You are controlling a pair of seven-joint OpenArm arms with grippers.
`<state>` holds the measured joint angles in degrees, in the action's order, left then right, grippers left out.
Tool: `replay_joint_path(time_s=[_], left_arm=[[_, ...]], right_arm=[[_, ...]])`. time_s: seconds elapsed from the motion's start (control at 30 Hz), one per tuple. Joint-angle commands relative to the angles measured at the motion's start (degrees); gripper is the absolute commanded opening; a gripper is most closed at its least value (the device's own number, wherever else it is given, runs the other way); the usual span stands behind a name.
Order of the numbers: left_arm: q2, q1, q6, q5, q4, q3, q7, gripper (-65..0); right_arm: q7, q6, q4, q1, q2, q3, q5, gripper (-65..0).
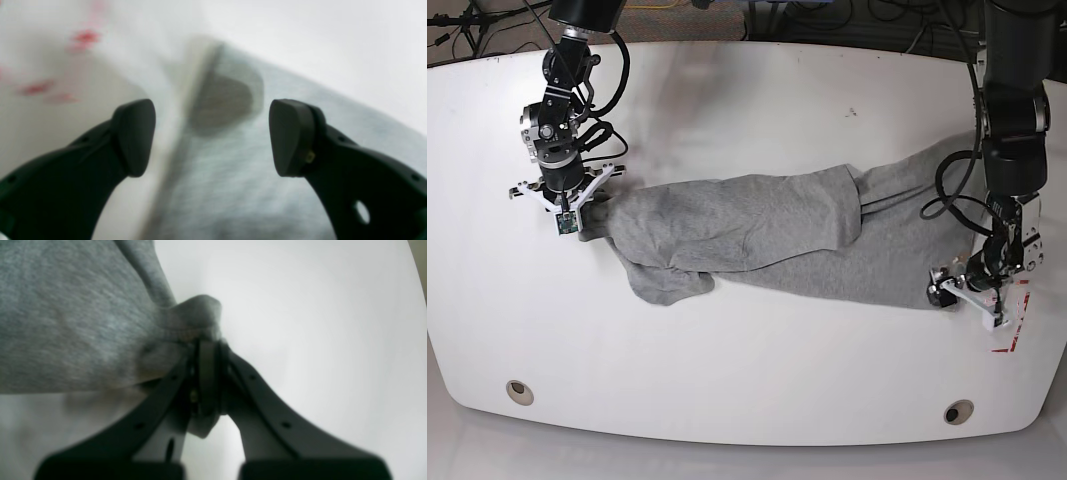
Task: Fold the T-shirt properly
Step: 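Release the left gripper and regrasp the shirt edge beside it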
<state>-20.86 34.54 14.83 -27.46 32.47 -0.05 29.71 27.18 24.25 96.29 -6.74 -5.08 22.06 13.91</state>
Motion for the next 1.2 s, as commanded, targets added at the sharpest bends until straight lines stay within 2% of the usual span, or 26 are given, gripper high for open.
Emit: replay_joint_path(time_s=[0.0, 0.3, 0.33, 0.4, 0.47, 0.63, 0.67, 1.0, 1.17], left_arm=[[1.21, 1.28, 1.39, -0.45, 0.37, 0.8, 3.12, -14.3], [2.01, 1.28, 1.39, -0.45, 0.37, 2.03, 3.3, -14.9], [2.01, 1.28, 1.39, -0.45, 0.37, 2.03, 3.3, -16.5], [2.01, 1.19, 1.39, -0.45, 0.37, 2.03, 3.21, -21.7], [2.01, 1.19, 1.39, -0.45, 0.37, 2.03, 3.21, -30.1], [2.01, 1.1, 1.39, -0.45, 0.37, 1.86, 3.12, -62.8], [2.01, 1.1, 1.39, -0.45, 0.37, 1.86, 3.12, -65.0], [2.01, 1.54, 1.39, -0.71, 0.81, 1.77, 3.56, -65.0], [2.01, 1.19, 1.39, -0.71, 7.4, 1.59, 6.55, -65.0]], right_arm=[[-1.38, -0.12, 0.9, 0.72, -0.59, 0.13, -0.24, -65.0], [-1.38, -0.12, 0.9, 0.72, -0.59, 0.13, -0.24, -65.0], [-1.38, -0.12, 0.9, 0.72, -0.59, 0.13, -0.24, -65.0], [-1.38, -0.12, 0.9, 0.72, -0.59, 0.13, -0.24, -65.0], [-1.38, -0.12, 0.9, 0.72, -0.59, 0.13, -0.24, -65.0], [-1.38, -0.12, 0.9, 0.72, -0.59, 0.13, -0.24, -65.0], [-1.38, -0.12, 0.9, 0.72, -0.59, 0.13, -0.24, -65.0], [-1.38, -0.12, 0.98, 1.51, -0.59, 0.31, -0.24, -65.0], [-1.38, -0.12, 0.98, 2.74, -1.12, 0.57, -0.15, -65.0]])
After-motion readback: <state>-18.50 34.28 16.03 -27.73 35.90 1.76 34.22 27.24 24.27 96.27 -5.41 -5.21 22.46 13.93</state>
